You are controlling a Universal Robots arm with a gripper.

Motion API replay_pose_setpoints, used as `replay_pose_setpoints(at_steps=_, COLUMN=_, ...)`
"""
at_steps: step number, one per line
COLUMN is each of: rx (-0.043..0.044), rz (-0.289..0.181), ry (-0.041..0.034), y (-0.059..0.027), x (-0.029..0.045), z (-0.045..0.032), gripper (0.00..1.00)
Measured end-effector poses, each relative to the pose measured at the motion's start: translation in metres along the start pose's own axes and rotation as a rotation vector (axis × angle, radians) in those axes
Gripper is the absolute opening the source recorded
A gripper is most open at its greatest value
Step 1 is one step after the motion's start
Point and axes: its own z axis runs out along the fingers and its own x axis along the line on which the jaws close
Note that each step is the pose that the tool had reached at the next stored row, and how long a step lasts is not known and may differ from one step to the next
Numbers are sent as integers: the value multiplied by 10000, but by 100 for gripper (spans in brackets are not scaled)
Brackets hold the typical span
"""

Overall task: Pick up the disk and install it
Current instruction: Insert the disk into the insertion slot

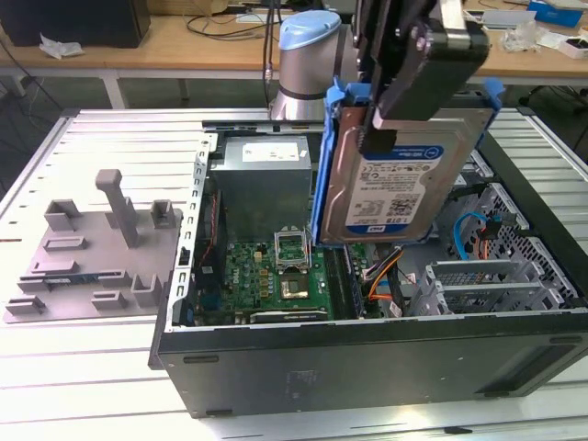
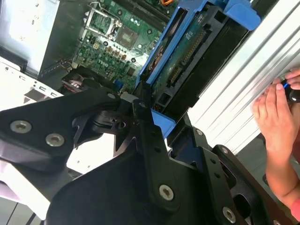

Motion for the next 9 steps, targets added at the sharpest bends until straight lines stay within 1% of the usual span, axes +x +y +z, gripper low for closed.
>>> replay_pose_setpoints(at_steps=2, rx=0, rz=-1, ry=1, y=-89, x=10, z=-4, gripper=37)
replay_pose_setpoints(at_steps=6, rx=-1, rz=1, ry=0, y=-208, x=28, z=-9, gripper=37)
replay_pose_setpoints(at_steps=9, rx=-5, rz=0, ry=0, y=-326, x=51, z=-15, gripper=37)
